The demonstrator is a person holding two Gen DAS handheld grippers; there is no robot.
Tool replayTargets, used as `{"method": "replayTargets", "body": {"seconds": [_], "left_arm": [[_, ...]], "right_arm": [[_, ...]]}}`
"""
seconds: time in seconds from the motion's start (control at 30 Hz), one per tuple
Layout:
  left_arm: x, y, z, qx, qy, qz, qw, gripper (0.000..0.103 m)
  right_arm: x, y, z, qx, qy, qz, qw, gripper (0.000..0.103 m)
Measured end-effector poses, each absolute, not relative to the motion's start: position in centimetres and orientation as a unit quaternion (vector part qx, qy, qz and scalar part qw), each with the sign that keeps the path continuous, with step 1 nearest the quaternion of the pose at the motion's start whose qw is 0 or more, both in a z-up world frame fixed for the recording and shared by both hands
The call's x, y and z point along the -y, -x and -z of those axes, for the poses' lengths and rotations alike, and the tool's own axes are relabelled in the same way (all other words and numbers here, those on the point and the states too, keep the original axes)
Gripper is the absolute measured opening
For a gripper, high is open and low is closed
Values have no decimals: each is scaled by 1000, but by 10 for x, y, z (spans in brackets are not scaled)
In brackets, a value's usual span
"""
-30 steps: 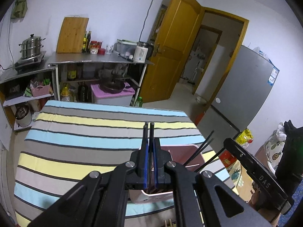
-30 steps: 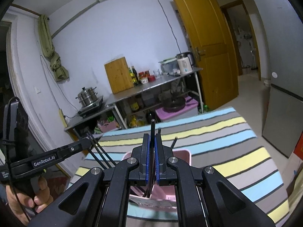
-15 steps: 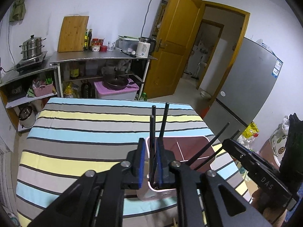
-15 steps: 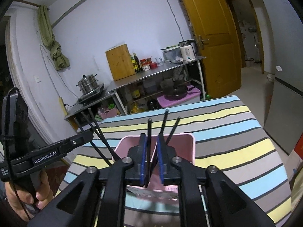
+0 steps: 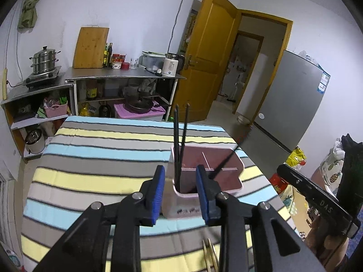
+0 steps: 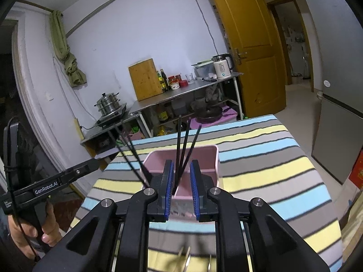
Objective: Organize utensils
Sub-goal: 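Open both tools to release the chopsticks in the basket, then move both tools back down to the wooden and metal chopsticks on the cloth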
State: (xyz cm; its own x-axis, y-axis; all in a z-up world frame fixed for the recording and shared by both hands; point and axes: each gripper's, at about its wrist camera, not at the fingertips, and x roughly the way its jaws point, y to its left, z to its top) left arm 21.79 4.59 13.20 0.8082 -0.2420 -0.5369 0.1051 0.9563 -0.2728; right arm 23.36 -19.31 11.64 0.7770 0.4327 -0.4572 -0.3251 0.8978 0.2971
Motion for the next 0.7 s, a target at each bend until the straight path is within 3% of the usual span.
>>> {"method": "replayTargets", "body": {"seconds": [0.7], "left_arm": [[-25,-125,-76,-321,134,117,930,29]], "right_arm": [[213,-151,-80,-300,-88,-192,930,15]]}}
